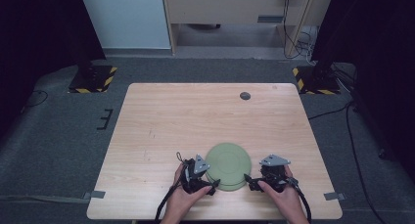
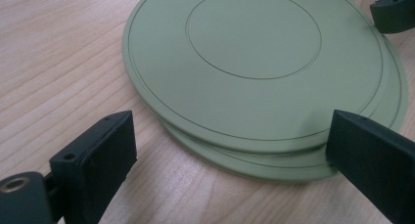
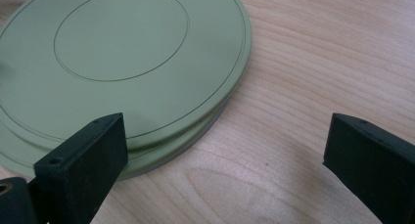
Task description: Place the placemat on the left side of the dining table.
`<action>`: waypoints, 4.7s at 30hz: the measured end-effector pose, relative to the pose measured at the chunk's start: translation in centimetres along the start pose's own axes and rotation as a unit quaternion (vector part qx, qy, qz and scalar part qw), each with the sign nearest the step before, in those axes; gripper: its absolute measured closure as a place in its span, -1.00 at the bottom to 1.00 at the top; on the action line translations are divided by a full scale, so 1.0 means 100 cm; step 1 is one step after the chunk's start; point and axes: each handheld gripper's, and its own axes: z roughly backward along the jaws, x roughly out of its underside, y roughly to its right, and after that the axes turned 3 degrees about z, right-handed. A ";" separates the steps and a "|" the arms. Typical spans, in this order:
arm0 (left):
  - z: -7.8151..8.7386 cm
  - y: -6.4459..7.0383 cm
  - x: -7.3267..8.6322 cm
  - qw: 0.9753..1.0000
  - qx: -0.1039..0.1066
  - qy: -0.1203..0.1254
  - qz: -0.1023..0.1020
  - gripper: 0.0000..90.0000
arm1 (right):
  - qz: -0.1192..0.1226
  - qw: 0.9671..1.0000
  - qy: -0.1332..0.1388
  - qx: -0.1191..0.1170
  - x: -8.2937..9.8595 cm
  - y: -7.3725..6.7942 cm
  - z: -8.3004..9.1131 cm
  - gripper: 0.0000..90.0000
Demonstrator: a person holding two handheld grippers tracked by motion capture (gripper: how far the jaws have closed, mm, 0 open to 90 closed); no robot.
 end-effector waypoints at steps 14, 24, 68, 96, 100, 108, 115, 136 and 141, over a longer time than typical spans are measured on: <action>-0.004 -0.005 -0.005 1.000 -0.013 0.000 0.001 -0.88 | -0.002 1.000 0.003 0.008 -0.005 0.003 -0.006 -0.95; 0.002 -0.006 -0.004 0.999 -0.032 0.009 -0.002 -0.82 | -0.007 1.000 0.008 0.014 -0.005 0.004 -0.004 -0.89; -0.005 -0.023 -0.012 0.998 -0.068 0.000 -0.003 -0.92 | -0.010 1.000 0.004 0.024 -0.005 0.005 -0.008 -0.96; -0.013 -0.021 -0.032 0.999 -0.030 0.000 -0.012 -0.89 | -0.026 0.999 0.007 0.022 -0.007 0.010 -0.013 -0.96; -0.018 -0.026 -0.040 0.999 -0.031 -0.006 -0.008 -0.89 | -0.028 0.999 0.007 0.020 -0.007 0.010 -0.014 -0.96; -0.032 -0.036 -0.048 1.000 -0.003 -0.010 0.029 -0.90 | -0.027 0.999 0.007 0.018 -0.007 0.011 -0.014 -0.97; -0.042 -0.041 -0.050 0.999 0.005 -0.018 0.041 -0.90 | -0.027 0.999 0.008 0.017 -0.007 0.011 -0.014 -0.97; -0.048 -0.043 -0.048 0.996 0.035 -0.019 0.080 -0.78 | -0.026 0.999 0.008 0.017 -0.007 0.011 -0.015 -0.97; -0.044 -0.043 -0.050 0.996 0.017 -0.015 0.087 -0.57 | -0.026 1.000 0.008 0.016 -0.007 0.011 -0.015 -0.97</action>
